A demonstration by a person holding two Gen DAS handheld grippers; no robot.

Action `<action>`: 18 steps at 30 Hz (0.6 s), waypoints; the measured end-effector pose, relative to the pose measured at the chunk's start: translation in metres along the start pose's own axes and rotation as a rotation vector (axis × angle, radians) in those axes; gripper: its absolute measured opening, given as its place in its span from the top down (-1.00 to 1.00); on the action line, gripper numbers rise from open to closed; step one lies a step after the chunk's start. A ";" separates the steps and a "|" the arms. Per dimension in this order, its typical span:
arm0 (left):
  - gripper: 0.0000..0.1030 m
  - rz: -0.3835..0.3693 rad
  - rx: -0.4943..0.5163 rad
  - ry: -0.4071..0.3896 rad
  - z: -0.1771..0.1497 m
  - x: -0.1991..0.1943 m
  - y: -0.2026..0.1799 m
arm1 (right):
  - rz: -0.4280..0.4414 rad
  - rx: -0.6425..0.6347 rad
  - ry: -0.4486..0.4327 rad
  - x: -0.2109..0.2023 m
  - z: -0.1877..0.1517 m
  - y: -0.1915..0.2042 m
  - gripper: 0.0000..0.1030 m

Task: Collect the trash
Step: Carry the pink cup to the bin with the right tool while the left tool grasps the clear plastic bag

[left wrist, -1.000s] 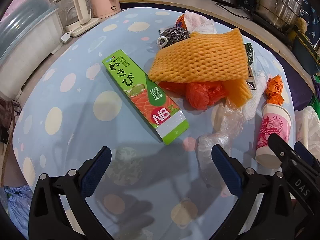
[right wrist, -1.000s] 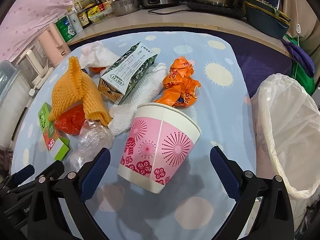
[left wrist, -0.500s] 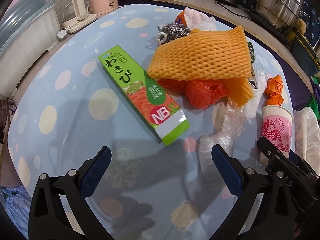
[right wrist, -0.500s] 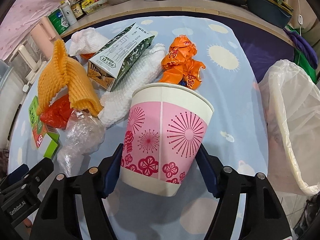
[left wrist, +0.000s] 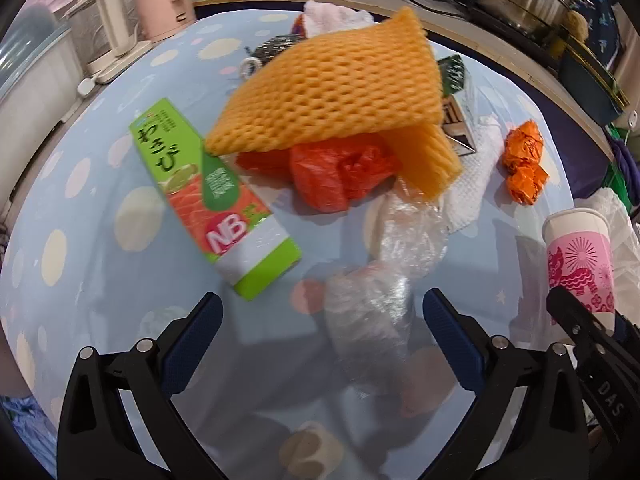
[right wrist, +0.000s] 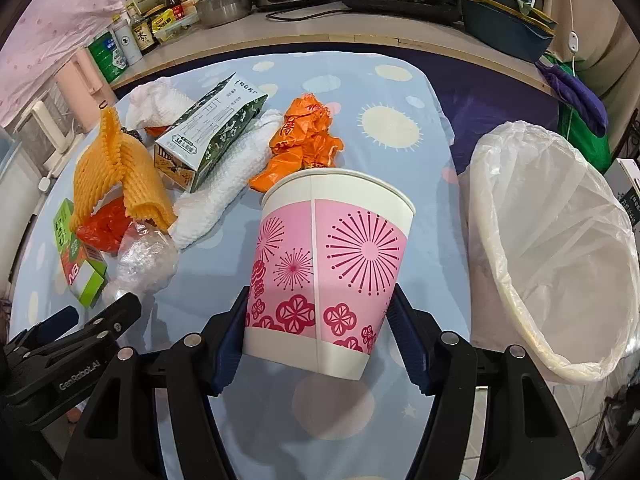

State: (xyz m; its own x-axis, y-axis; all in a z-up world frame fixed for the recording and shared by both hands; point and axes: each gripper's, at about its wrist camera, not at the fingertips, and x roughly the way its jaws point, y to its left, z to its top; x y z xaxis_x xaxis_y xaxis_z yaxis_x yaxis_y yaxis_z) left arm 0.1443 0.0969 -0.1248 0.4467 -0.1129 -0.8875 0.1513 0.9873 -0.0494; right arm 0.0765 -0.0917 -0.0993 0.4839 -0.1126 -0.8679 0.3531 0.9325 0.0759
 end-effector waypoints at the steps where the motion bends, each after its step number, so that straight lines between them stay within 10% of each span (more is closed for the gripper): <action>1: -0.80 0.002 0.011 0.000 0.000 0.002 -0.003 | -0.003 0.001 -0.002 -0.002 -0.001 -0.002 -0.23; 12: 0.29 -0.026 0.050 0.020 -0.007 -0.002 -0.017 | -0.001 0.005 -0.004 -0.012 -0.009 -0.011 -0.23; 18: 0.49 -0.026 0.073 -0.009 -0.014 -0.022 -0.024 | 0.008 0.010 -0.018 -0.022 -0.015 -0.015 -0.23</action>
State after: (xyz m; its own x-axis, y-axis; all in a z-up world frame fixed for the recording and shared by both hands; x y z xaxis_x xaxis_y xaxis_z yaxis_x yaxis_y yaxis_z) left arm 0.1182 0.0768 -0.1105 0.4494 -0.1392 -0.8824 0.2267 0.9732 -0.0381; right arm 0.0486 -0.0979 -0.0886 0.5007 -0.1117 -0.8584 0.3574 0.9299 0.0874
